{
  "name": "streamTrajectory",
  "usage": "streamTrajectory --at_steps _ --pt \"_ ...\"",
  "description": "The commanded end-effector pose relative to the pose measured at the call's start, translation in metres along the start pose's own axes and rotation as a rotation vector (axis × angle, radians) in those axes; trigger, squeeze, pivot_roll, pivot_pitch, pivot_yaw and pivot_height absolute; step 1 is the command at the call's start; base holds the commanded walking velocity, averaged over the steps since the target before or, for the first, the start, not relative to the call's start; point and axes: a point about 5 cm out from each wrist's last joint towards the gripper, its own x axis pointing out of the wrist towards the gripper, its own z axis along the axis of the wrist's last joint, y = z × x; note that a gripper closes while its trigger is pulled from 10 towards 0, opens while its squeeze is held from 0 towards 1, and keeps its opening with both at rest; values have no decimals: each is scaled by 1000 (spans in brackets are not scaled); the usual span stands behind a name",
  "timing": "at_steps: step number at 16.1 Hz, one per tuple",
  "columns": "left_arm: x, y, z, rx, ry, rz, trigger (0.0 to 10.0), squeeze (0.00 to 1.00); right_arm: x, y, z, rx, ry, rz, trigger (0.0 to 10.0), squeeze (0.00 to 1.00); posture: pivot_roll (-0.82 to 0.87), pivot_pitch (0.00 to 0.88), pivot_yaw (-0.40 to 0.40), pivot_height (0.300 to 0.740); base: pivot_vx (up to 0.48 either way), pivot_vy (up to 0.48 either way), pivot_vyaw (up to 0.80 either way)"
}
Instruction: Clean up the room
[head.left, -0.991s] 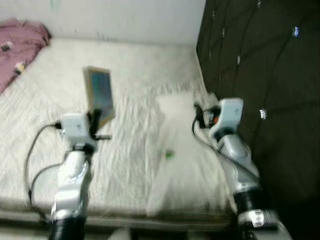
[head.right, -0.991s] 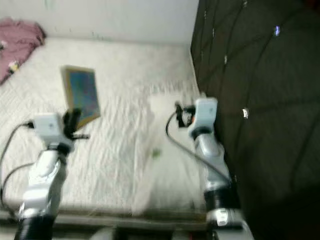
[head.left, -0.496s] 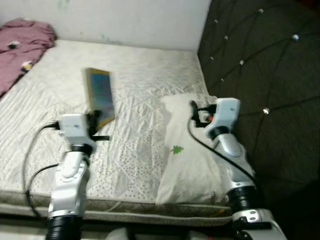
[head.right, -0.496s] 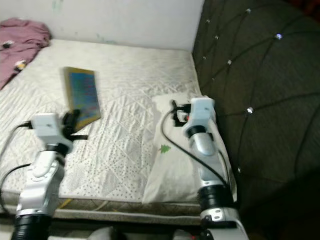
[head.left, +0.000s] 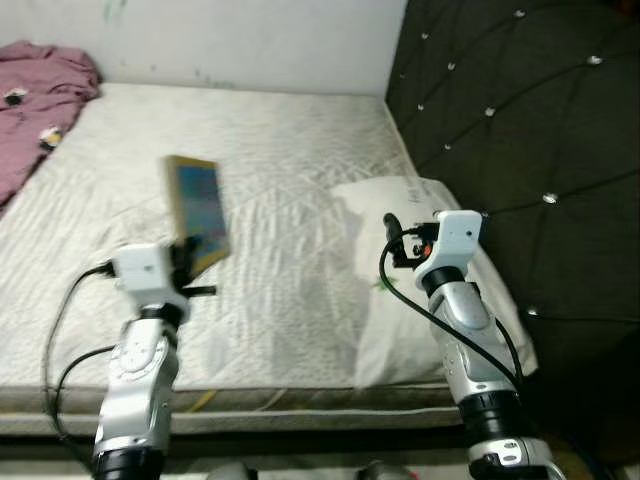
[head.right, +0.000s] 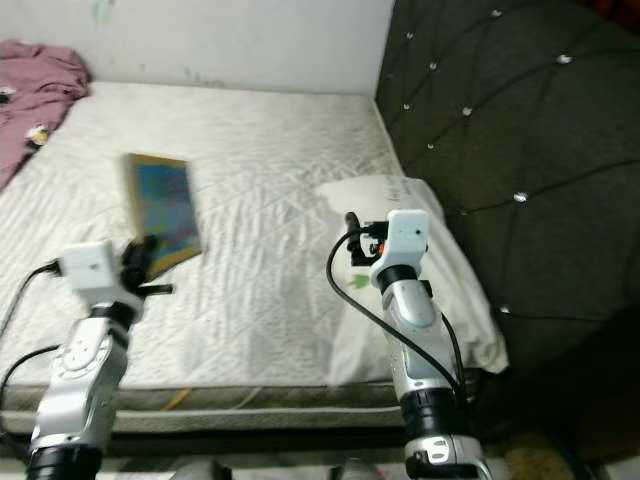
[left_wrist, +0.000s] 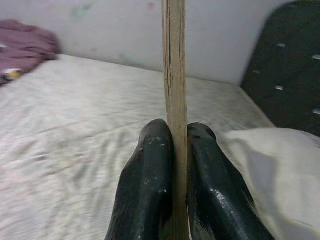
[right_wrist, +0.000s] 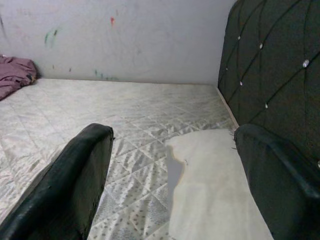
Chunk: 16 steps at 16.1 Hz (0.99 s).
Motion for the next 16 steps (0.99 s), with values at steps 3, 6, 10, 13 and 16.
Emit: streamTrajectory --at_steps 3,6,10,13,16 --pt "-2 -17 6 -58 -16 -52 10000 0 -11 -13 -8 -14 47 -30 10000 0 -39 0 -39 740 0 0 0" --pt "0 -23 8 -31 8 -105 10000 0 -15 -12 -8 -11 54 -36 10000 0 -35 0 -50 740 0 0 0" --pt "-1 -22 10 -53 8 -100 10000 0 -11 -8 1 9 30 -14 10000 0 -44 2 -33 740 0 0 0" --pt "-3 -20 9 -34 11 -80 10000 0 -12 -9 -1 5 40 -18 10000 0 -37 12 -40 740 0 0 0" --pt "-6 -17 9 -36 17 -68 10000 0 -14 -8 -3 2 52 -11 10000 0 -36 16 -40 740 0 0 0"
